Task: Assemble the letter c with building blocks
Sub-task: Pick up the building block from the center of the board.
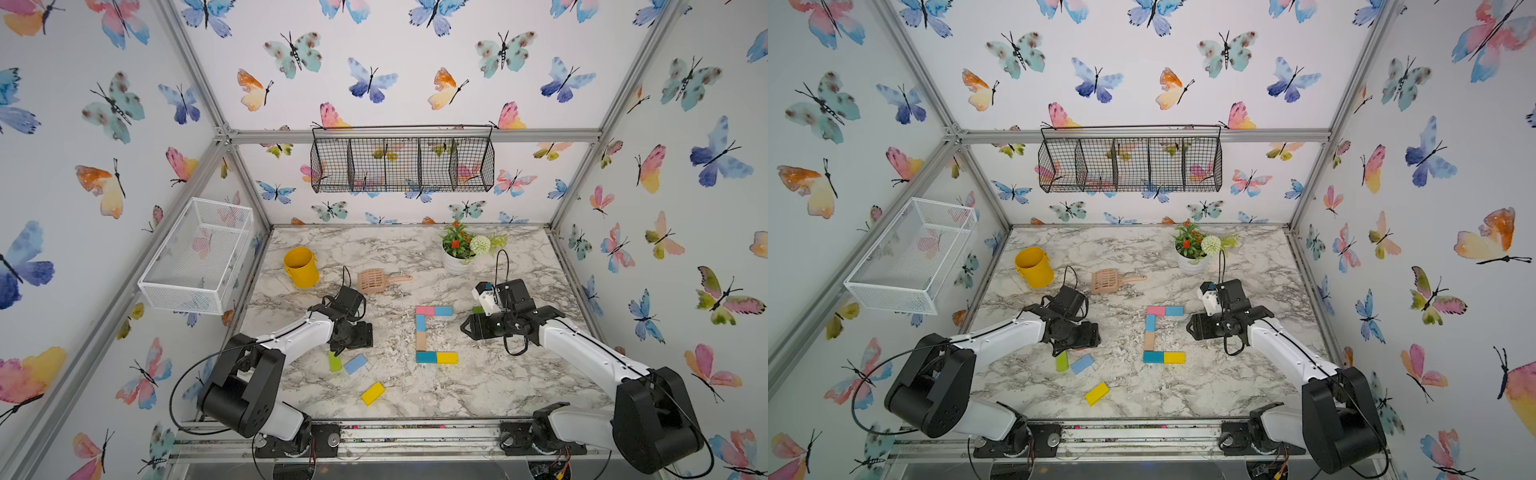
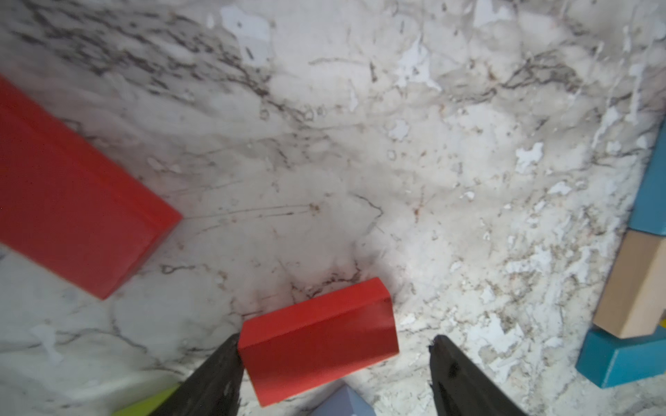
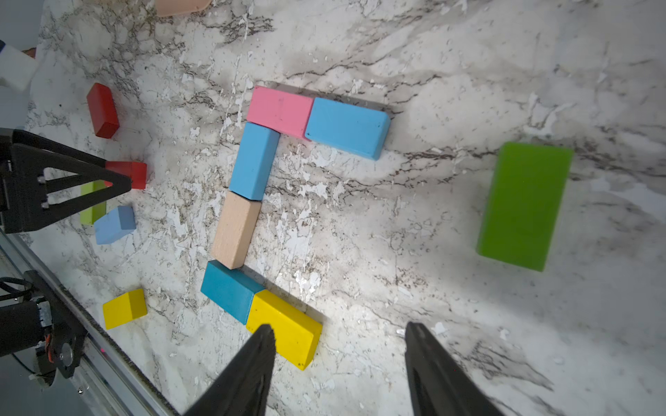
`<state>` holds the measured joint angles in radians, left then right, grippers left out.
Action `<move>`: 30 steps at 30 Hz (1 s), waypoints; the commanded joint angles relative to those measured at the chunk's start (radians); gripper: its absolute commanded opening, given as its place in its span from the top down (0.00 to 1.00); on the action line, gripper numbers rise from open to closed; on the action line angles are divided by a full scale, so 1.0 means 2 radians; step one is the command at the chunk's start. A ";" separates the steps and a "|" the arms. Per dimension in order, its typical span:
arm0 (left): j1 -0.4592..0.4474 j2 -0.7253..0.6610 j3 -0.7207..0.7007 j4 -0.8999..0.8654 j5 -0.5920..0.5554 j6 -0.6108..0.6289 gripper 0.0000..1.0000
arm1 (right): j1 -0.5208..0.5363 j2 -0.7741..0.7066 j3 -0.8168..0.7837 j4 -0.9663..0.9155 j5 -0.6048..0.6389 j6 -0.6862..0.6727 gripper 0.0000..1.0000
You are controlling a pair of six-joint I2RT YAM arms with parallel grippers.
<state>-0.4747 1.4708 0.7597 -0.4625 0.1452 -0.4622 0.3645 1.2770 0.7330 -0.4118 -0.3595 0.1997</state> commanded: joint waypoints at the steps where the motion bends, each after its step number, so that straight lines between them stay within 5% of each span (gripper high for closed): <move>1: -0.011 -0.011 0.005 0.015 0.048 -0.014 0.20 | 0.001 -0.001 -0.003 0.003 -0.005 0.001 0.38; 11: -0.049 -0.008 0.039 0.019 0.077 -0.003 0.24 | 0.001 -0.005 -0.004 0.003 -0.006 0.002 0.39; 19: -0.049 -0.005 0.080 -0.065 -0.014 0.185 0.22 | 0.001 -0.003 -0.003 0.006 -0.010 0.001 0.39; 30: -0.052 -0.012 0.087 -0.072 -0.059 0.336 0.23 | 0.001 0.000 -0.005 0.013 -0.019 0.008 0.39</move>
<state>-0.5739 1.4727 0.9344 -0.5777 0.0643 0.0578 0.3645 1.2770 0.7326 -0.4011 -0.3790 0.2031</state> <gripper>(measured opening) 0.761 0.614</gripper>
